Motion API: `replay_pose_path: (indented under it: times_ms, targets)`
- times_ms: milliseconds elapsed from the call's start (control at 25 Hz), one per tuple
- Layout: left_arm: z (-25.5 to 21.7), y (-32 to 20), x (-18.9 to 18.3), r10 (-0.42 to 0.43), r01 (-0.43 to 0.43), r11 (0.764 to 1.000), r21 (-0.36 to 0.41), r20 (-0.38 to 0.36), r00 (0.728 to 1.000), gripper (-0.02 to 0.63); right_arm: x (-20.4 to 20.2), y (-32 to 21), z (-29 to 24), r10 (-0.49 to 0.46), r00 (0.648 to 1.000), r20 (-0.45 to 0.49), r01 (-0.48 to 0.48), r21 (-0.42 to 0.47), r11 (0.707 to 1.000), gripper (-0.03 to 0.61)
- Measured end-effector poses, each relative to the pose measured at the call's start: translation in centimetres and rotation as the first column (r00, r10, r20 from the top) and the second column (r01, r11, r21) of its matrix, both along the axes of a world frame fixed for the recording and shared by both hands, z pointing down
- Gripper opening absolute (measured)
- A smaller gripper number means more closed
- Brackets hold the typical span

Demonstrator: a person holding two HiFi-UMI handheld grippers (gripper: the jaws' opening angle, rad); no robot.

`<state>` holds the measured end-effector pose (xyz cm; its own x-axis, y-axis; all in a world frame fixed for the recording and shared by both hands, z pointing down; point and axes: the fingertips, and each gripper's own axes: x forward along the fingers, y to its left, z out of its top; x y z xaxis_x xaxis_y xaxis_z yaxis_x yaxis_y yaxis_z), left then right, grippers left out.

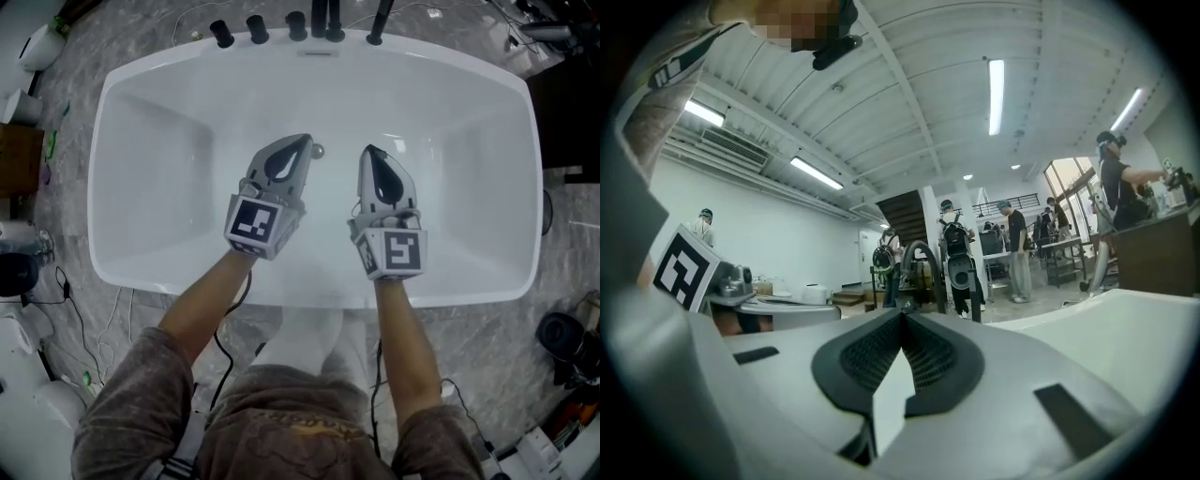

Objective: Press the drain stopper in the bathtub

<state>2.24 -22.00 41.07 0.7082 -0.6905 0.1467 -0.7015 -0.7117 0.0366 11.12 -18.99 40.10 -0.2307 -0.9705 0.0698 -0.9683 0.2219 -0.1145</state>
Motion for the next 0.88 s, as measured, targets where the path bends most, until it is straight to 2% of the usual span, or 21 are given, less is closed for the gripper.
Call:
replay_pose_path:
  times_ms: [560, 880]
  targets:
    - [10.7, -3.5, 0.6, -0.031, 0.031, 0.999, 0.008, -0.025, 0.999, 0.002, 0.3, -3.8, 10.4, -0.022, 0.999, 0.027, 0.022, 0.016, 1.000, -0.002]
    - [16.3, -5.1, 1.9, -0.038, 0.040, 0.999, 0.028, -0.041, 0.998, 0.002, 1.8, -5.4, 16.5, -0.019, 1.000, 0.026, 0.018, 0.019, 1.000, -0.002]
